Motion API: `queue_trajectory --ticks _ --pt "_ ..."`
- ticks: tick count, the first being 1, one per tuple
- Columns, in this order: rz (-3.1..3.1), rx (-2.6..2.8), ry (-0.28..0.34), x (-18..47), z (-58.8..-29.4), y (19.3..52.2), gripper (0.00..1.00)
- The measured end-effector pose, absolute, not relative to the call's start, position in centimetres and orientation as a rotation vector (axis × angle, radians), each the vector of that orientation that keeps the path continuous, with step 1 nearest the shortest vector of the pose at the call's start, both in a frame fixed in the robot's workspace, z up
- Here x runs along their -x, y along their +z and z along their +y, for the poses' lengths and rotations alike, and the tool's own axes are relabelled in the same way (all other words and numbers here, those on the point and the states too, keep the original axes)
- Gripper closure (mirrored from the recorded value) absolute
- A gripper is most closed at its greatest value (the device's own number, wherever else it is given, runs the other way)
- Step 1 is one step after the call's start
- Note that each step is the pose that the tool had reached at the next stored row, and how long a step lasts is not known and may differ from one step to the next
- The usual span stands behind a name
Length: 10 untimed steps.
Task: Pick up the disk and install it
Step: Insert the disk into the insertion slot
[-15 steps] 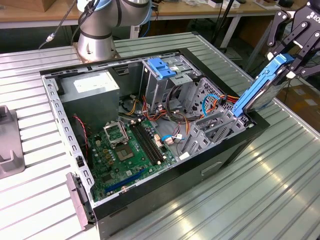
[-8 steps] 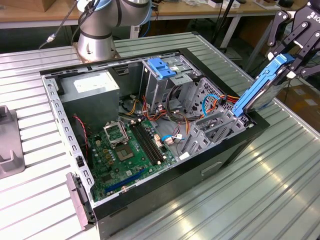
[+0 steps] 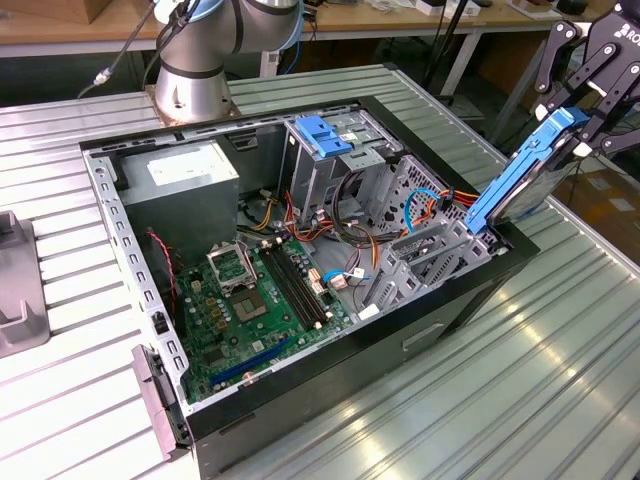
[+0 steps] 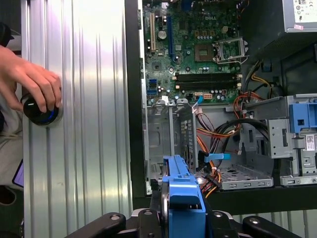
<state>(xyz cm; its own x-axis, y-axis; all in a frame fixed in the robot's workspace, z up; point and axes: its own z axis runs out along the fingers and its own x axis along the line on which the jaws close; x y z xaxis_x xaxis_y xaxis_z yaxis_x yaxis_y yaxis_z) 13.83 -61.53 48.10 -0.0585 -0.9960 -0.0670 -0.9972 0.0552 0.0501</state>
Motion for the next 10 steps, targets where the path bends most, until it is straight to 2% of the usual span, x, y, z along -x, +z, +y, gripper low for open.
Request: queue_trajectory --ticks 10 --pt "2.271 2.145 0.13 -10.9 -61.5 48.0 0.63"
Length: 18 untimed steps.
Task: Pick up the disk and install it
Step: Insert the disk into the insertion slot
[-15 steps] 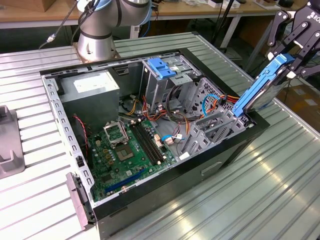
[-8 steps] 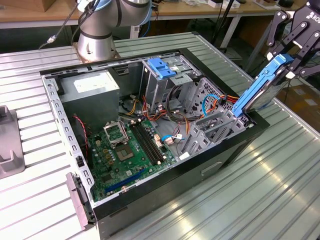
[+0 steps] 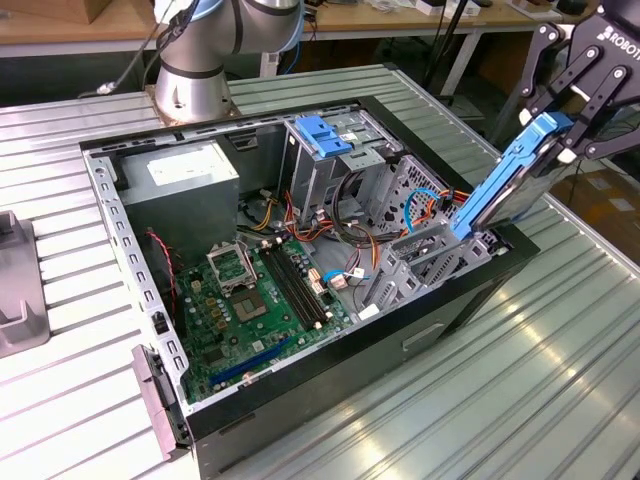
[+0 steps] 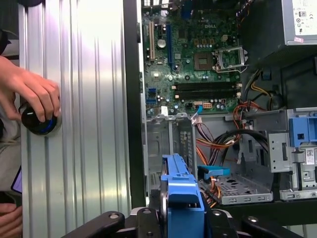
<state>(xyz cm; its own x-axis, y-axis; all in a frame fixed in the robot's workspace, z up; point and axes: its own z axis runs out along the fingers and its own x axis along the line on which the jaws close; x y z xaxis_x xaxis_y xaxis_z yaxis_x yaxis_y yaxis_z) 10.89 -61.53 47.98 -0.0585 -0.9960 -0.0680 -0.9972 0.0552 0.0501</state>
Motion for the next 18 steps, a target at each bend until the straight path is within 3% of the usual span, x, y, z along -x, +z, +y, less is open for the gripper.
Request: queue_trajectory --ticks 18 --pt "2.269 2.146 0.13 -6.8 -59.9 46.9 0.63"
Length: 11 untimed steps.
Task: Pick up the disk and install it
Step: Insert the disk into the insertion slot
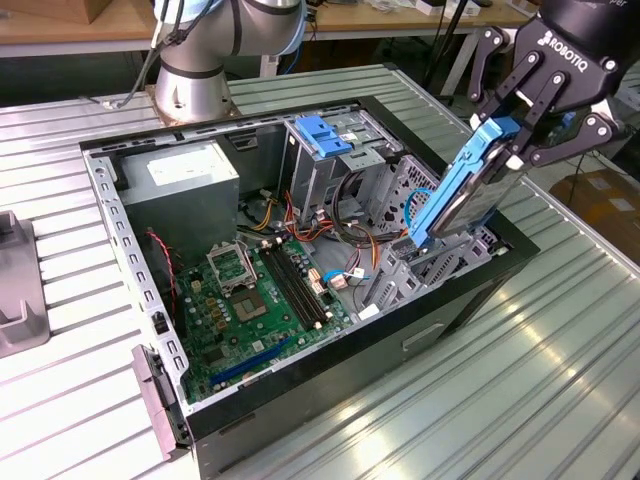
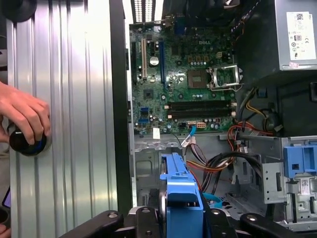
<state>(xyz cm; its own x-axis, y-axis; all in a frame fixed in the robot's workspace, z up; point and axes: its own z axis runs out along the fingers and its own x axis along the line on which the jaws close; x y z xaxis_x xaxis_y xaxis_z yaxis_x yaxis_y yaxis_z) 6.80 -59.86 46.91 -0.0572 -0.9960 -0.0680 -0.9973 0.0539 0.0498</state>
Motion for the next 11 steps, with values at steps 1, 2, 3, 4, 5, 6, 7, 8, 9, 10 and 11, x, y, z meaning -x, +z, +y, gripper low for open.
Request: queue_trajectory --ticks 1,2,3,4,5,6,7,8,9,10,11 --pt "2.269 2.147 0.13 -6.8 -59.8 46.8 0.63" --pt "2.268 2.148 0.13 -6.8 -59.8 46.5 0.63" --pt "2.268 2.148 0.13 -6.8 -59.8 46.3 0.63" --pt "2.267 2.149 0.13 -6.7 -59.7 46.1 0.63" --pt "2.267 2.149 0.13 -6.7 -59.7 46.0 0.63" --pt "2.266 2.15 0.13 -6.7 -59.6 45.8 0.63" --pt "2.266 2.151 0.13 -6.7 -59.5 45.7 0.63" --pt "2.265 2.152 0.13 -6.7 -59.5 45.6 0.63" --pt "2.263 2.153 0.13 -6.7 -59.3 45.5 0.63" --pt "2.262 2.154 0.13 -6.7 -59.2 45.4 0.63" --pt "2.261 2.155 0.13 -6.7 -59.2 45.3 0.63"
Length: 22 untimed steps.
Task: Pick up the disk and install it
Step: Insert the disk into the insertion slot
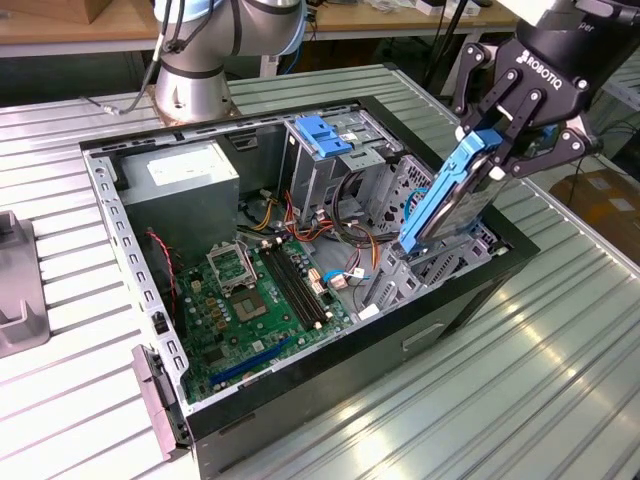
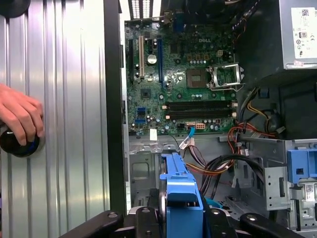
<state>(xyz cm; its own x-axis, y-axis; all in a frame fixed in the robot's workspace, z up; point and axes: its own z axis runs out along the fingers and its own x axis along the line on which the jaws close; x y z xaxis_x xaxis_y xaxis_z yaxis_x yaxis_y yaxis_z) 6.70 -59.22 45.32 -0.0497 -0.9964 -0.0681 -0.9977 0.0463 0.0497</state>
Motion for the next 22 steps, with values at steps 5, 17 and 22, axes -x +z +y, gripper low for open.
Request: queue_trajectory --ticks 5,17,22 --pt "2.241 2.175 0.133 -6.7 -59.2 45.1 0.63" --pt "2.23 2.187 0.133 -6.7 -59.3 44.0 0.63" --pt "2.23 2.187 0.133 -6.7 -59.3 43.5 0.63"
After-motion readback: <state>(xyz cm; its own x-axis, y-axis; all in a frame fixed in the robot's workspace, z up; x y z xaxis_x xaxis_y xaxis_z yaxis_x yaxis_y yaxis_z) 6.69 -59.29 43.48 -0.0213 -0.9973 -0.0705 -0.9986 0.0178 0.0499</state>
